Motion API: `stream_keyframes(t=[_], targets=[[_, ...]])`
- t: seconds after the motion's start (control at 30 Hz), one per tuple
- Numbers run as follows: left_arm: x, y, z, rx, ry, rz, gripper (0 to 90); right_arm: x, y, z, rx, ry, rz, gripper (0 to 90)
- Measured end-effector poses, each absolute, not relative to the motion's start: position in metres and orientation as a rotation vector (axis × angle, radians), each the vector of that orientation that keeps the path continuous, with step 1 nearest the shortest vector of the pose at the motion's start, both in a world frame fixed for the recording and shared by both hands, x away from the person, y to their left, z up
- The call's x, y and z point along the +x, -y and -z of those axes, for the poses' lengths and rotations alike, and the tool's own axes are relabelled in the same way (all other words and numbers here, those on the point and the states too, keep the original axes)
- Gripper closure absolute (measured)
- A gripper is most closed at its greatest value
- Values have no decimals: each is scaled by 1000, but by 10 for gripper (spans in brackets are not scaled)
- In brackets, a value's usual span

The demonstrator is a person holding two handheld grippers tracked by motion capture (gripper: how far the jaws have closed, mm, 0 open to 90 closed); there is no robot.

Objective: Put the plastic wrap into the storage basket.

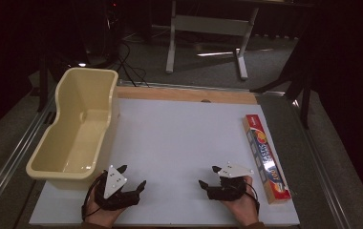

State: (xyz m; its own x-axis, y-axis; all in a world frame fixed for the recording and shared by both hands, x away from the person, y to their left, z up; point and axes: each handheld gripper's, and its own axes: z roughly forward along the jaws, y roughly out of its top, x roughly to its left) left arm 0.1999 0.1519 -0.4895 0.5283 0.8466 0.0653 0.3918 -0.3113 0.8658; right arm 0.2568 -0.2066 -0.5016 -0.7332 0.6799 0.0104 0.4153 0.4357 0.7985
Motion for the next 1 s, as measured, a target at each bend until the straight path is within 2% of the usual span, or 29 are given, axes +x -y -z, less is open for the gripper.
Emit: stream_keyframes(t=[0.37, 0.6, 1.0], targets=[[198, -158, 487, 1883, -1046, -668, 210, 260, 210, 502, 959, -2361, -1084, 269], [186, -156, 486, 1899, -1015, -694, 215, 269, 212, 488, 966, -2352, -1035, 269], [190, -162, 488, 1891, -1029, -695, 215, 300, 260, 456, 1026, -2301, -825, 257]])
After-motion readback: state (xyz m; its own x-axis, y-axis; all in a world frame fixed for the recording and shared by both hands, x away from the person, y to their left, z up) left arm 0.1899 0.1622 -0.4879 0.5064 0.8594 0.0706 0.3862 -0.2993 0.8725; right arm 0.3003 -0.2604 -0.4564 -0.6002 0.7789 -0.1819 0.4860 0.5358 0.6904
